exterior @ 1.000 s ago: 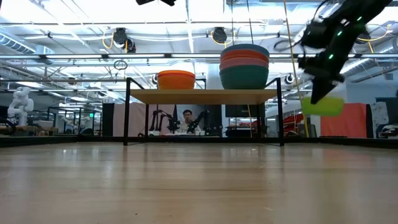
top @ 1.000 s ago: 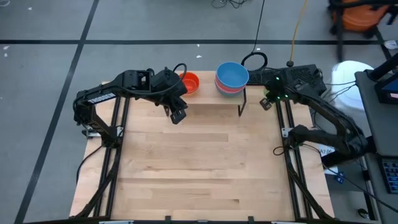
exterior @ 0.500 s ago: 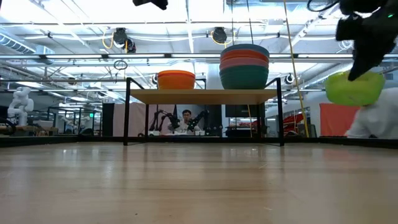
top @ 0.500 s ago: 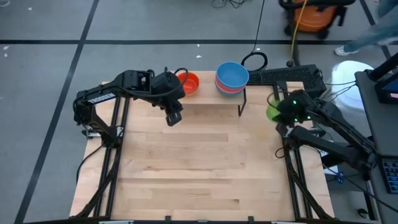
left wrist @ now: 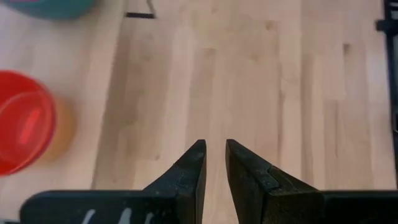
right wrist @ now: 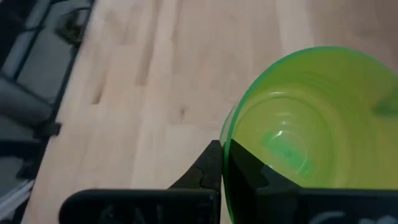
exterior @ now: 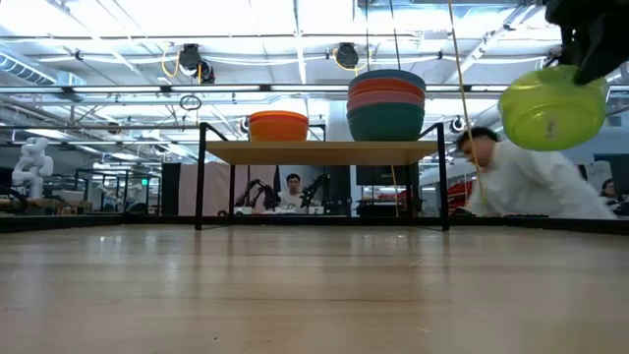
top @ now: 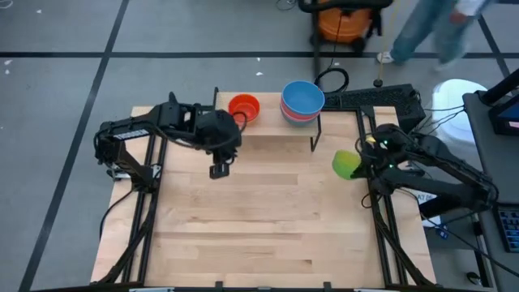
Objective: Place and stack bowls onto a shelf
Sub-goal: Stack the transparent green bowl on top of the transparent orange bowl on the shelf
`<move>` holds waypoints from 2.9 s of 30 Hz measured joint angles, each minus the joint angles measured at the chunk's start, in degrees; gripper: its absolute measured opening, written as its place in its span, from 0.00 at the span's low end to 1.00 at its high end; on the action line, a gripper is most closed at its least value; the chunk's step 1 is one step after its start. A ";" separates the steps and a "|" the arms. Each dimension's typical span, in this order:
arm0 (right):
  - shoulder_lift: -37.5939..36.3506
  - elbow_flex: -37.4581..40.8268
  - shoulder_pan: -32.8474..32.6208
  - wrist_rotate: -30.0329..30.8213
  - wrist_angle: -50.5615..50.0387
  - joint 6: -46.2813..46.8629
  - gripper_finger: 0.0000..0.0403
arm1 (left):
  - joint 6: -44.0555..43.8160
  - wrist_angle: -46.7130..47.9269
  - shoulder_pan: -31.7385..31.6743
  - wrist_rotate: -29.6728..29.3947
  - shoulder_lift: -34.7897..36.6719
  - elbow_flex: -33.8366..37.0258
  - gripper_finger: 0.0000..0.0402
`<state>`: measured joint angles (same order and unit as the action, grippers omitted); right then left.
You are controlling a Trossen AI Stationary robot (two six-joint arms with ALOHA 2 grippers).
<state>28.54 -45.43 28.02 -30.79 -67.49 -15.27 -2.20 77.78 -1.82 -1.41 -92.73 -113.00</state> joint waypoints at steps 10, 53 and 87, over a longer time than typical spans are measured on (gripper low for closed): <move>7.81 -0.04 -12.67 -0.80 13.12 -1.92 0.00 | 5.35 -3.30 7.33 0.11 -6.27 -0.07 0.17; 37.99 0.00 -43.94 12.67 49.74 -11.21 0.00 | 40.93 -18.31 12.47 6.28 -20.78 0.04 0.17; 40.93 0.00 -44.69 9.31 57.84 -17.45 0.00 | 54.65 -22.39 14.31 8.96 -21.30 -0.01 0.17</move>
<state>69.47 -45.43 -16.67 -21.49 -9.65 -32.72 52.45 55.39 12.49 7.55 -114.04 -113.01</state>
